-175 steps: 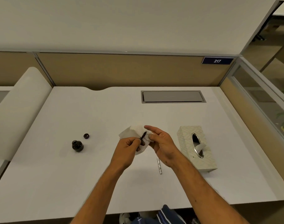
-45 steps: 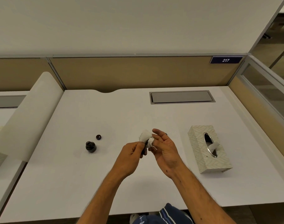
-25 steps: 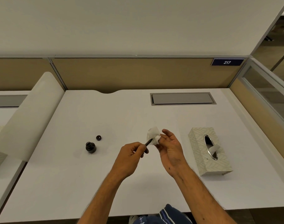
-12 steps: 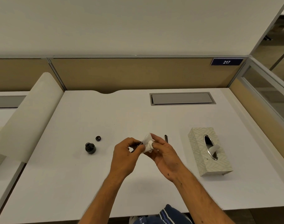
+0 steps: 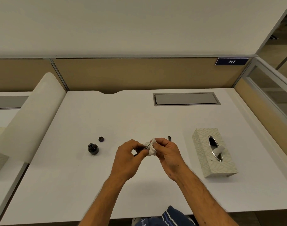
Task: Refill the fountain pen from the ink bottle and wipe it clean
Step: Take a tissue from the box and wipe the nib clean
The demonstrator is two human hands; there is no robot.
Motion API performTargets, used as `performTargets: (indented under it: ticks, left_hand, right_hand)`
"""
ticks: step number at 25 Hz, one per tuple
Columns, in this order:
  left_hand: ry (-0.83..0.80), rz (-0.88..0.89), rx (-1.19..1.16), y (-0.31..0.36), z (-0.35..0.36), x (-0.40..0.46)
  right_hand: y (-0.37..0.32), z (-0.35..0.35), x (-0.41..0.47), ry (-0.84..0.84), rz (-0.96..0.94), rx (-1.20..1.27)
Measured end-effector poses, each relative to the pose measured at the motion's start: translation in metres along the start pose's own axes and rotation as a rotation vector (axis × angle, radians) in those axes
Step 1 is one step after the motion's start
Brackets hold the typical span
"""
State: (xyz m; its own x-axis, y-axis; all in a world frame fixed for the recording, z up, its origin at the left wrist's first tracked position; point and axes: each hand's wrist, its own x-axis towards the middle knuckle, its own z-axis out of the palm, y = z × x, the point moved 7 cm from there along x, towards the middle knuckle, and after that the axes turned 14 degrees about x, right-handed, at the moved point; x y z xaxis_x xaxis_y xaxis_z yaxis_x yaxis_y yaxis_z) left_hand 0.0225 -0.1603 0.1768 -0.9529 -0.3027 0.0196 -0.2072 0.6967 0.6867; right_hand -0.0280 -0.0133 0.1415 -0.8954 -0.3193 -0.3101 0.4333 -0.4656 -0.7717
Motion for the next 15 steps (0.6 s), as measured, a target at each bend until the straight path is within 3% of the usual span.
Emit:
performTargets:
  ticks: [15]
  left_hand:
    - [-0.096, -0.072, -0.06, -0.009, -0.006, -0.005]
  right_hand:
    - [-0.007, -0.017, 0.008, 0.084, -0.022, 0.176]
